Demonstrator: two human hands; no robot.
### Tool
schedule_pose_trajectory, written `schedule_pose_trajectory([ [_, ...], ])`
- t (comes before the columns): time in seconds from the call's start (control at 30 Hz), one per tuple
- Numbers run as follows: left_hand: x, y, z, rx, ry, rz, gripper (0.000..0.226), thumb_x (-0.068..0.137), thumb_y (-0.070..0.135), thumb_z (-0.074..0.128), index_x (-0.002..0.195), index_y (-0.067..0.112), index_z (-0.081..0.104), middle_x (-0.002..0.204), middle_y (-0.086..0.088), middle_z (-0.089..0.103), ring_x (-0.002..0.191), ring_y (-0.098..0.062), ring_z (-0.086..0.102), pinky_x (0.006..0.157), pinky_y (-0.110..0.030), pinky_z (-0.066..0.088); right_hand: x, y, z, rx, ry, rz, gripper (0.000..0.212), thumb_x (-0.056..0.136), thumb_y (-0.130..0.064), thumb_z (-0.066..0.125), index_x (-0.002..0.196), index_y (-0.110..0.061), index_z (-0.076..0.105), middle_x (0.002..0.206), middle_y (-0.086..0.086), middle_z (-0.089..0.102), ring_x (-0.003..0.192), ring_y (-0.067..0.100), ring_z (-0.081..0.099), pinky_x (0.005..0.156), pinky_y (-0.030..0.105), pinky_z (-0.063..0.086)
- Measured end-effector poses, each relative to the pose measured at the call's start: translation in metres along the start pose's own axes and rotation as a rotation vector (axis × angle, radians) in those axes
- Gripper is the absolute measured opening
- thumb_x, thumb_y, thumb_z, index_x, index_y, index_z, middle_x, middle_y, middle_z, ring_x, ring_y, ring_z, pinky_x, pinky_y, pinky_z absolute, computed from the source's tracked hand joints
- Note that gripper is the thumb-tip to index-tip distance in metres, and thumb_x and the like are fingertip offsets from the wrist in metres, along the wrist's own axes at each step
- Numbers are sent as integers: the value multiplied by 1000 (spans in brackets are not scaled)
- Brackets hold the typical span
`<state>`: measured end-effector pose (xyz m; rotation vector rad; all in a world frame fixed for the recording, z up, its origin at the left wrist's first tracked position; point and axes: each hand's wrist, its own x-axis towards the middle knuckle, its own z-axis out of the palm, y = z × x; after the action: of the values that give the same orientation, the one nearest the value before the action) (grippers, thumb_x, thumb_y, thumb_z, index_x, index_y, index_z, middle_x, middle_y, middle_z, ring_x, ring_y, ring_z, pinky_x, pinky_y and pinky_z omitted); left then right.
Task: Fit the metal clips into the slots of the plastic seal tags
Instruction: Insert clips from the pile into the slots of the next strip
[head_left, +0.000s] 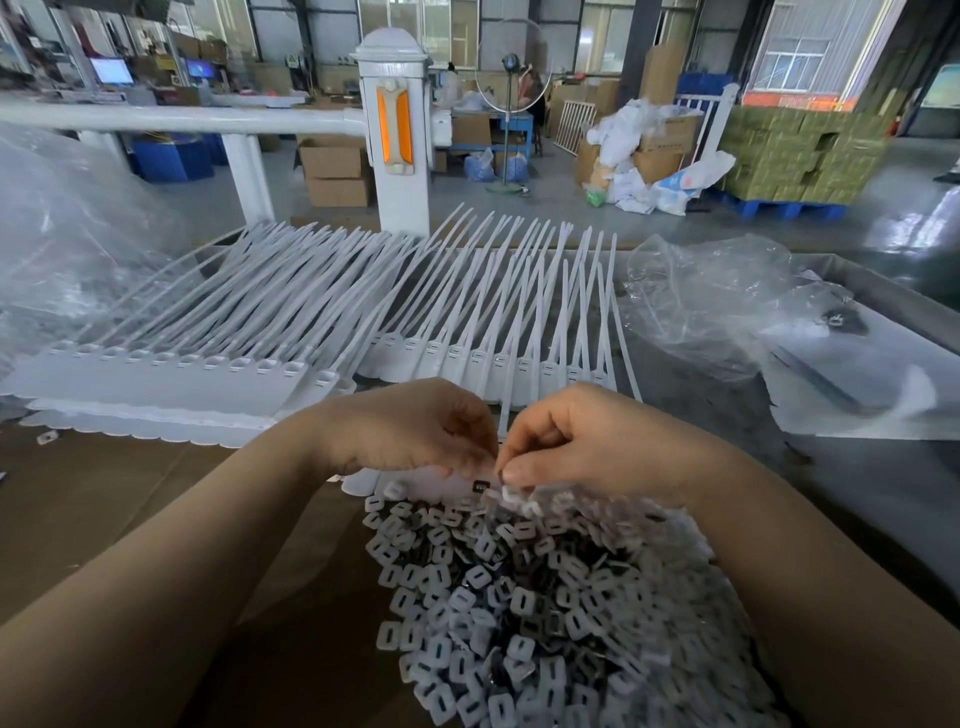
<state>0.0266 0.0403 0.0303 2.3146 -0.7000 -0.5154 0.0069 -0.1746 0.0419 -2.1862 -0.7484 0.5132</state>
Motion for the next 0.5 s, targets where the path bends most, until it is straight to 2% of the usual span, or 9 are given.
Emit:
schedule_pose_trajectory([
  [0.07,0,-2,0,-37,4,-1,7,87,21,72,93,20,70,90,2,74,86,-11,69,83,-24,53,3,5,-3,-13,80,75,6,89,-28,73,83,-30,74,78,-15,75,69,7,69,61,21,51],
  [0.1,0,-2,0,-49,-4,-2,7,86,19,73,92,22,70,89,3,74,85,-9,69,82,-21,53,4,7,-5,-30,99,107,5,88,-29,73,84,-30,74,79,-15,75,80,19,71,70,32,55],
  [0.13,0,-1,0,-54,-18,-1,8,85,18,74,90,23,70,89,6,74,84,-7,69,80,-17,51,4,8,-6,-38,108,128,4,88,-29,73,84,-29,75,79,-14,76,87,25,70,75,37,54],
  [0.17,0,0,1,-55,-29,-2,9,85,17,74,90,24,69,88,8,73,83,-4,69,77,-13,50,5,10,-6,-36,117,138,3,87,-28,74,84,-28,75,79,-13,76,86,24,71,75,37,55],
  [0.27,-1,2,2,-48,-27,-6,11,85,16,74,88,24,69,84,13,72,80,1,67,72,-6,45,4,12,-6,-61,132,160,2,85,-26,76,85,-24,76,76,-12,76,74,6,72,67,22,53],
  [0.3,-1,2,2,-47,-24,-8,11,85,15,74,88,24,69,83,14,72,79,2,67,72,-6,45,4,12,-6,-82,137,165,3,85,-27,76,86,-24,77,77,-13,76,74,6,72,69,25,55],
  [0.37,-1,3,3,-47,-19,-13,10,86,15,73,88,24,69,82,14,72,78,3,66,71,-6,44,4,13,-6,-119,152,162,6,86,-31,75,87,-26,79,78,-14,75,80,18,72,77,37,59],
  [0.43,-1,3,3,-37,-17,-18,10,86,16,73,88,25,69,83,13,72,79,3,67,73,-8,45,3,11,-6,-128,155,154,7,86,-34,74,87,-30,79,80,-16,75,85,33,70,75,44,57],
  [0.5,-1,3,3,-30,-13,-19,8,87,17,72,89,25,70,85,9,73,81,-2,68,76,-13,48,3,10,-5,-131,155,150,7,86,-35,74,87,-31,80,82,-15,75,90,38,68,79,52,56],
])
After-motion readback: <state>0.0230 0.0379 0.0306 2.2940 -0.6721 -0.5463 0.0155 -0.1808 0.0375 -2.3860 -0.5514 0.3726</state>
